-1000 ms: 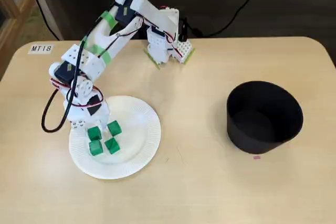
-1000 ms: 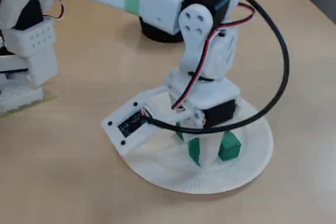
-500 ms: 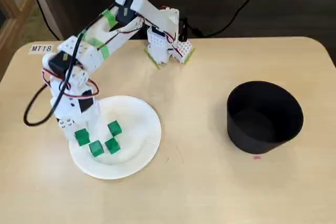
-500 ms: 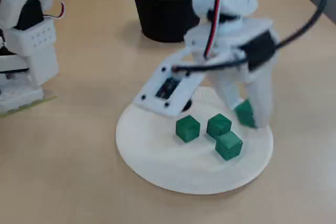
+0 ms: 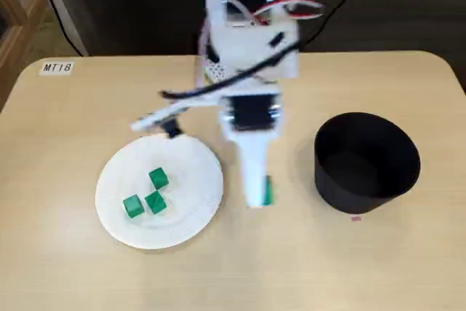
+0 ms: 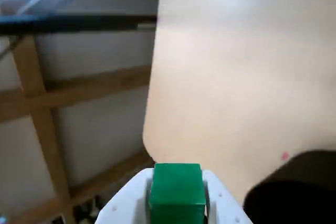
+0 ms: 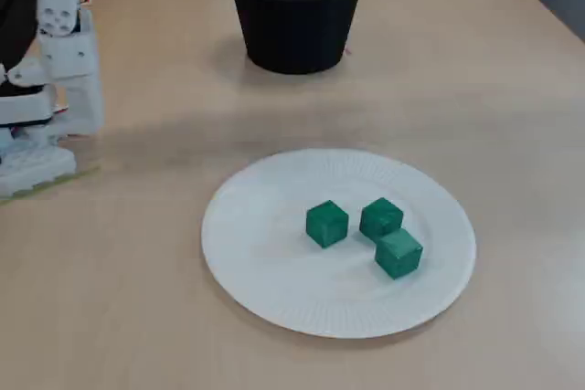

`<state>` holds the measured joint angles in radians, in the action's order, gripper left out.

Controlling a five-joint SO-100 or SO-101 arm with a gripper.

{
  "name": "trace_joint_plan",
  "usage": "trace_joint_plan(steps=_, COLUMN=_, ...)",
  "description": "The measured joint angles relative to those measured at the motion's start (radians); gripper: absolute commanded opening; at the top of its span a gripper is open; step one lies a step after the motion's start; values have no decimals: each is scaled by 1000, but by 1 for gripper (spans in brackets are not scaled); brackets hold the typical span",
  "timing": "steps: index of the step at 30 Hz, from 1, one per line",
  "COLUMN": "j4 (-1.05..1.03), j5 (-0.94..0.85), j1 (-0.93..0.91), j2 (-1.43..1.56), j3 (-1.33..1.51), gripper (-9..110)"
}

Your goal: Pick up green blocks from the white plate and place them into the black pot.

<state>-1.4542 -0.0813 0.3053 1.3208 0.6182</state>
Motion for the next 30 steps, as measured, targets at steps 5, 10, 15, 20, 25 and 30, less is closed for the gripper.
trace_joint_plan(steps=5, j4=-71, j5=-40, j1=126, j2=106, j3=69, gripper=-2)
trace_joint_plan(steps=10, j4=-64, j5=-35, j1=219, j2=232, j3=313, gripper=-2)
trace_joint_plan(steps=15, j4=-44, j5=-35, j1=278, j2=273, j3=514, gripper=-2)
trace_joint_plan(steps=20, j4=-29, j5=-34, j1=333, j2=259, j3=586, gripper=-2)
trace_joint_plan(steps=25, j4=9, j5=-44, j1=365, j2=221, j3=646, gripper=-2)
trace_joint_plan(steps=30, j4=41, j5=-55, j1=368, j2=207, j3=676, gripper=-2)
